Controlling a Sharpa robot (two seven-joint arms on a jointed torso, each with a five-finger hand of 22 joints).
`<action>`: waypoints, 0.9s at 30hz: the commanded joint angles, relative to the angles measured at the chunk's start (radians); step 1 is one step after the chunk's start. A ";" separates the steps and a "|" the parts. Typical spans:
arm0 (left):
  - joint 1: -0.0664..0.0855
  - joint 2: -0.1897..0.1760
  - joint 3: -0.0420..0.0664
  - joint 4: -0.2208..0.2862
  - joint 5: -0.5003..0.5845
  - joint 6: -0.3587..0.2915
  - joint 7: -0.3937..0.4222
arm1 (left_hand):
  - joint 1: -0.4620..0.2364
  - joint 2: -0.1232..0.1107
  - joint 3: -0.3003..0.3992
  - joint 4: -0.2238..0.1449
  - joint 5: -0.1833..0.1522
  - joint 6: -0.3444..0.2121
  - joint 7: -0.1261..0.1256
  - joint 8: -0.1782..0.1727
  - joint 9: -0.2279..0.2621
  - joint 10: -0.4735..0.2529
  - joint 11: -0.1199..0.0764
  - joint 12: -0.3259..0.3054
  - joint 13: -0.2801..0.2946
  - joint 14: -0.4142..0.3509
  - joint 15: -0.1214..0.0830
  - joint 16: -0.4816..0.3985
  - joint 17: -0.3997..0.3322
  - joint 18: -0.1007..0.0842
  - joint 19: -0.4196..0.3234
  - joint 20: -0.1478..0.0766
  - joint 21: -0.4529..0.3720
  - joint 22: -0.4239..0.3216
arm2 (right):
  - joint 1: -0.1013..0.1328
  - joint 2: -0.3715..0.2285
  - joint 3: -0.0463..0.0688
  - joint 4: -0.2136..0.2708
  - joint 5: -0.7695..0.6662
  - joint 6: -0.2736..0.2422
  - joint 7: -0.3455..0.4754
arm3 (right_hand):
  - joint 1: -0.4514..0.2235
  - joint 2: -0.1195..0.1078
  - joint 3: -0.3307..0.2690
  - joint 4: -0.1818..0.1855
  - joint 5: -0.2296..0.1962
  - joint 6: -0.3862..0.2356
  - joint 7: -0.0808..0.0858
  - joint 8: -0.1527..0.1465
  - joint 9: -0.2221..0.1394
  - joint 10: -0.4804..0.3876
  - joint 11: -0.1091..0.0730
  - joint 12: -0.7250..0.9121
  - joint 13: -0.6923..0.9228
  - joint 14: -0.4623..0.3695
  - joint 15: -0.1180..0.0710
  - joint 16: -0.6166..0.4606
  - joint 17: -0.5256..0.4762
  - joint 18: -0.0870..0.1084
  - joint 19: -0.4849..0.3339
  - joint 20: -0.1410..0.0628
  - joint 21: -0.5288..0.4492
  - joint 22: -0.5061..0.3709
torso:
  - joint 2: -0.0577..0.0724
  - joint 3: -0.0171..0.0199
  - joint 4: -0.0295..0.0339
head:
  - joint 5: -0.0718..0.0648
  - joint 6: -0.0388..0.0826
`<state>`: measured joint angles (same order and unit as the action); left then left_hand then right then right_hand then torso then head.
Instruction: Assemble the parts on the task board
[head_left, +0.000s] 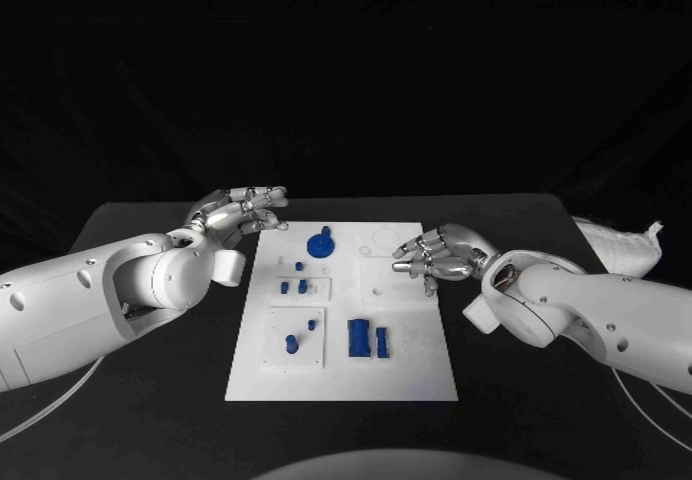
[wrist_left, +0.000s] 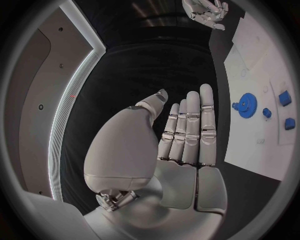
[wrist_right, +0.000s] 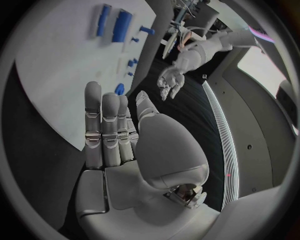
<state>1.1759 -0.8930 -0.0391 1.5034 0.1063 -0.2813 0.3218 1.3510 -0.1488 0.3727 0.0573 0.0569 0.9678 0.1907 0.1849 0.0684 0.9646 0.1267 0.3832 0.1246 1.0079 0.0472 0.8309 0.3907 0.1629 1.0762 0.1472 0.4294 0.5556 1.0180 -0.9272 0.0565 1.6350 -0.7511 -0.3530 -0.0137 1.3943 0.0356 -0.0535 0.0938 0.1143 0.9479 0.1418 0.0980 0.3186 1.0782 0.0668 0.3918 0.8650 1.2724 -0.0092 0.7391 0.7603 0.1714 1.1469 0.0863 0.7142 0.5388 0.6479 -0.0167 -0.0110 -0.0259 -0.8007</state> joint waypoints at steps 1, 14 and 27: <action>-0.006 0.034 0.001 -0.050 0.045 0.046 0.041 | -0.005 0.006 -0.013 0.006 0.002 0.007 -0.006 -0.001 -0.003 0.014 0.006 -0.028 -0.025 0.001 0.012 -0.187 -0.089 0.022 -0.060 0.017 -0.088 -0.068 | 0.014 0.047 0.001 -0.108 0.428 0.018 0.264 | 0.029 0.011 0.011 -0.013 -0.001 0.006 0.021 -0.013 -0.021 -0.020 0.019 -0.138 -0.167 -0.055 0.019 -0.150 -0.091 0.013 -0.036 0.020 -0.112 -0.076 | -0.034 -0.0118 -0.0074 | -0.002 0.043; -0.032 0.169 0.002 -0.252 0.099 0.080 0.090 | 0.003 0.028 -0.045 0.023 0.004 0.035 -0.029 -0.087 -0.003 0.085 0.029 -0.230 -0.062 0.007 0.081 -0.594 -0.254 0.023 -0.188 0.097 -0.313 -0.290 | 0.025 0.236 0.029 -0.426 0.599 0.108 0.418 | 0.025 0.033 0.062 -0.122 -0.042 -0.011 0.024 -0.036 -0.175 -0.014 0.087 -0.330 -0.702 -0.182 0.127 -0.663 -0.537 0.018 -0.123 0.135 -0.572 -0.408 | -0.078 -0.0107 -0.0019 | 0.005 0.137; -0.055 0.159 0.009 -0.182 0.031 -0.073 0.087 | -0.696 0.149 -0.215 -0.057 -0.057 -0.483 -0.111 -0.185 -0.068 -0.456 -0.052 -0.383 -0.125 -0.515 -0.047 -0.723 -0.391 -0.067 -0.646 -0.029 -0.429 -0.432 | 0.027 0.217 0.007 -0.339 0.595 -0.062 0.396 | -0.716 -0.036 0.053 -0.094 -0.114 -0.493 -0.060 -0.098 -0.319 -0.561 0.007 -0.392 -0.865 -0.728 0.009 -0.739 -0.672 -0.069 -0.636 0.018 -0.714 -0.539 | -0.096 0.0101 0.0074 | 0.021 0.185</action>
<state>1.1232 -0.7322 -0.0316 1.3074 0.1683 -0.2790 0.3779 0.8859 -0.0421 0.2134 0.0150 0.0133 0.6565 0.1071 0.0185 0.0123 0.6878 0.1007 0.0881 0.0118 0.6663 0.0608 0.1457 0.0620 0.1323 0.5828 0.1594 0.0383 0.1670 1.0438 -0.7083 0.0645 1.2792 -0.1890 -0.3408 0.3448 0.9178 0.0146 0.0021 -0.0131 0.0165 0.6159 0.1101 0.0132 0.0517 0.7002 0.1001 0.0141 0.0450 0.7368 0.0360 0.0137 0.1188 0.1306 0.6916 0.1416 0.0522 0.0325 0.5640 -0.0169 -0.0096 -0.0099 -0.6335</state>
